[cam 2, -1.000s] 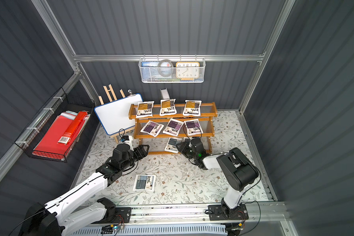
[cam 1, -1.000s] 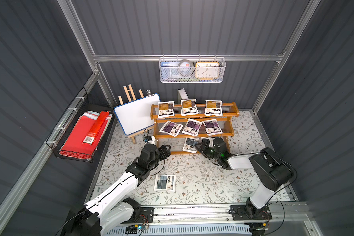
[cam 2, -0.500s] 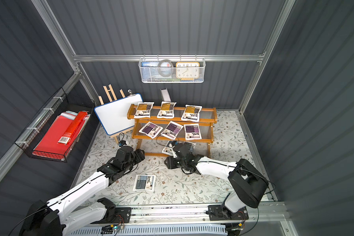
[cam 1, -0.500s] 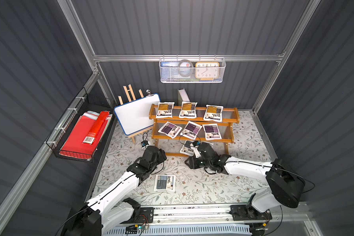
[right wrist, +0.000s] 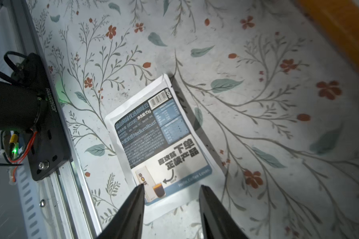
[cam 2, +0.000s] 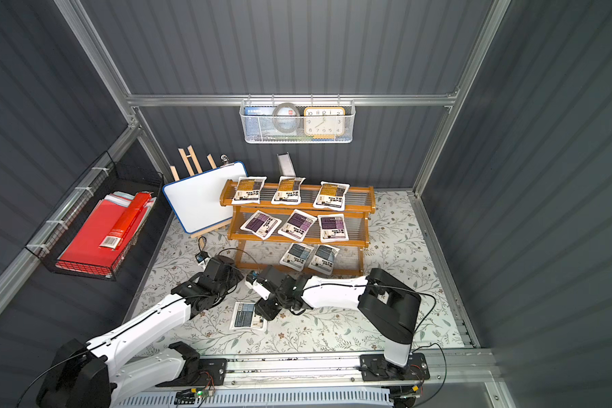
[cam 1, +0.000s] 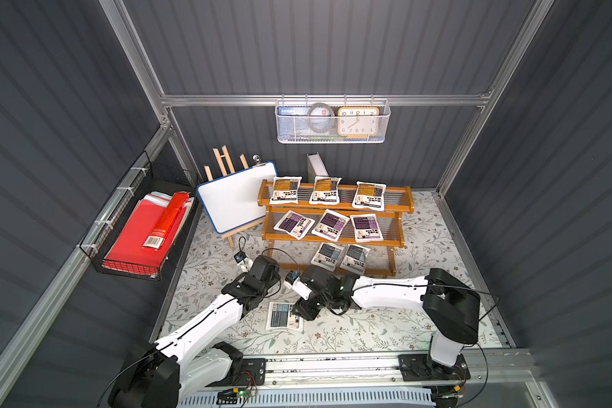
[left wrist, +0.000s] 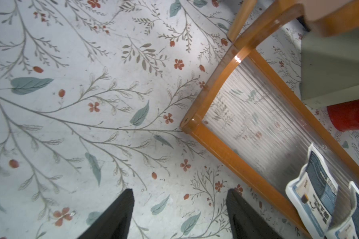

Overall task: Place the bagged coffee beans on the shelf by color
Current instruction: Place the bagged coffee beans on the shelf, then pick up the bagged coffee beans at the center of the board.

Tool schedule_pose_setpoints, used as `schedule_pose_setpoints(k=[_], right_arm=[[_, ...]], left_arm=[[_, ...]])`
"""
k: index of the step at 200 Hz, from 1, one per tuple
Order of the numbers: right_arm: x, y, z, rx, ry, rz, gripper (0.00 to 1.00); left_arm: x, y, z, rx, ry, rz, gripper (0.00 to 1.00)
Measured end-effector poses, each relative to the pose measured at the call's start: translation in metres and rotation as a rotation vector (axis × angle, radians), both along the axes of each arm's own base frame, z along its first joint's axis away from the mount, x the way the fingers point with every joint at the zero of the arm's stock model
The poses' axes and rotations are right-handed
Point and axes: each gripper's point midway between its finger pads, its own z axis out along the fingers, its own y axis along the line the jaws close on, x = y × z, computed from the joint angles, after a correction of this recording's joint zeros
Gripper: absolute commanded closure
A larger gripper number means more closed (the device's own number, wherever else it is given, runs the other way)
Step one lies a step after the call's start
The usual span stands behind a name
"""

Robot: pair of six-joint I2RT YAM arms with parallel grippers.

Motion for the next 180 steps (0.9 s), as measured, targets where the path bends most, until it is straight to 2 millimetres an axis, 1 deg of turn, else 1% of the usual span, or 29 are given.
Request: schedule_pose_setpoints(k=[15, 29, 48, 63, 85, 101, 121, 138, 158, 168, 180], right_arm=[[-0.007, 0.002, -0.007, -0.026, -0.008, 0.035, 0.51], [-0.009, 0.002, -0.011, -0.047, -0.027, 0.050, 0.50], [-0.007, 0.004, -0.014, -0.067, -0.058, 0.056, 0.50], [-0.002, 0.006, -0.016, -0.083, -0.084, 0.049, 0.50], [0.010, 0.006, -0.025, -0.118, -0.126, 0.013, 0.51], [0.017, 0.001, -0.038, -0.157, -0.130, -0.019, 0.51], [0.027, 0.001, -0.040, -0.154, -0.118, -0.065, 0.54], [0.037, -0.002, -0.040, -0.146, -0.092, -0.126, 0.56], [0.059, -0.014, -0.041, -0.130, -0.053, -0.239, 0.56], [0.072, -0.025, -0.042, -0.120, -0.029, -0.309, 0.56], [0.082, -0.039, -0.041, -0.109, -0.003, -0.375, 0.56]], left_arm=[[-0.003, 0.004, -0.001, 0.007, 0.007, 0.020, 0.24], [-0.004, 0.007, 0.002, 0.002, 0.001, 0.040, 0.24], [-0.006, 0.012, 0.009, -0.011, -0.021, 0.072, 0.24], [-0.007, 0.014, 0.012, -0.021, -0.036, 0.089, 0.23], [-0.007, 0.015, 0.013, -0.026, -0.039, 0.100, 0.23], [-0.006, 0.014, 0.013, -0.026, -0.038, 0.100, 0.23], [-0.006, 0.012, 0.010, -0.023, -0.029, 0.082, 0.22], [-0.004, 0.005, 0.009, -0.030, -0.025, 0.044, 0.22], [0.000, -0.008, 0.010, -0.050, -0.025, -0.032, 0.22], [0.002, -0.014, 0.008, -0.055, -0.020, -0.075, 0.22], [0.004, -0.025, 0.006, -0.063, -0.006, -0.134, 0.22]])
